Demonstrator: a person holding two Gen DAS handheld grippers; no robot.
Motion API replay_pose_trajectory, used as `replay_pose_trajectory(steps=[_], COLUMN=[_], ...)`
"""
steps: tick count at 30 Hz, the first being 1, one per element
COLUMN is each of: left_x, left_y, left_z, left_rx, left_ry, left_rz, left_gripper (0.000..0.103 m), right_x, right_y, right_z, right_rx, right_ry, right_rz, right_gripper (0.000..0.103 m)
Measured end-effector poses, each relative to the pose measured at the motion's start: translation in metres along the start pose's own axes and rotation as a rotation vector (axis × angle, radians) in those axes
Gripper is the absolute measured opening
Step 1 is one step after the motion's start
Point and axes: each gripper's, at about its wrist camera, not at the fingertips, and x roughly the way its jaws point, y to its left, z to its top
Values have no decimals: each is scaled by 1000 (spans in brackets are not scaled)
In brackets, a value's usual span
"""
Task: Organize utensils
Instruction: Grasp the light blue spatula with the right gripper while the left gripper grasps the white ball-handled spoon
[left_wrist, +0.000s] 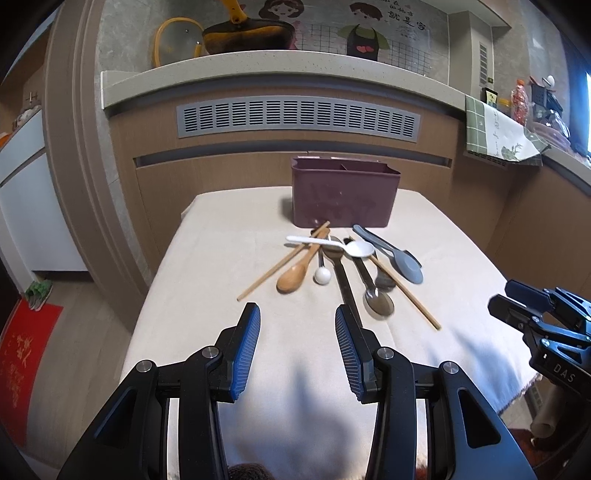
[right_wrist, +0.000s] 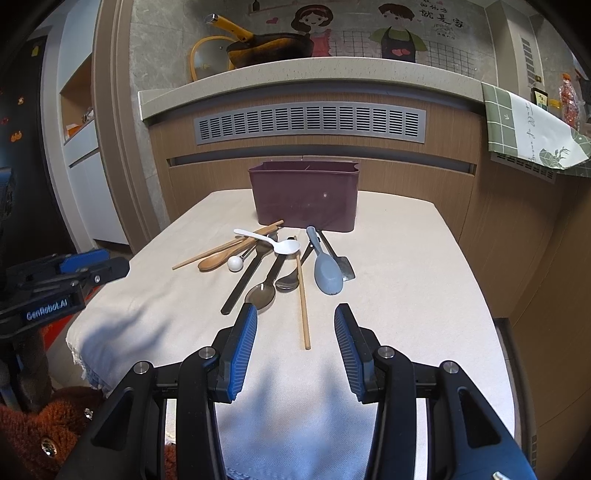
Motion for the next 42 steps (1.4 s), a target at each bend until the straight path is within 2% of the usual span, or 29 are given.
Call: replay_pose_trajectory(steps=[5, 9, 15, 19, 22, 24, 28, 32, 35, 37, 42], left_x=[15, 32, 55, 72, 87, 97, 111, 120, 124, 127, 136], left_y=[18, 32, 43, 46, 37, 31, 26, 22, 15, 7, -12], left_z=[14, 18, 17, 18, 20, 20, 21, 21, 23, 25, 29], left_rx=[-54, -103, -114, -142, -115, -92, -85, -76, -69, -60, -45], left_ry=[-17, 2, 30, 55, 66, 91, 126, 133, 135, 129, 127], left_rz=[-12, -58, -26, -49, -51, -55, -79, -89, -118, -145, -220], left_gripper=[44, 44, 44, 44, 44, 44, 44, 44, 44, 44, 44], right_x=[13, 37, 80, 106, 130, 153, 197, 228, 235, 237, 207], right_y=[-8, -17, -34, -38, -36, -35, -37, -32, -32, -37, -57], right_z=[9, 17, 31, 41, 51, 60, 77, 83, 84, 80, 63], right_rx=[-29, -27, -17, -31, -55, -76, -85, -97, -105, -86, -3], right_ry=[2, 46, 124, 161, 183, 203, 259, 308, 304, 327, 289], right_rz=[-19, -6, 47, 69, 77, 86, 107, 126, 105, 104, 110], right_gripper=[42, 40, 40, 37, 34, 32, 19, 15, 14, 8, 8])
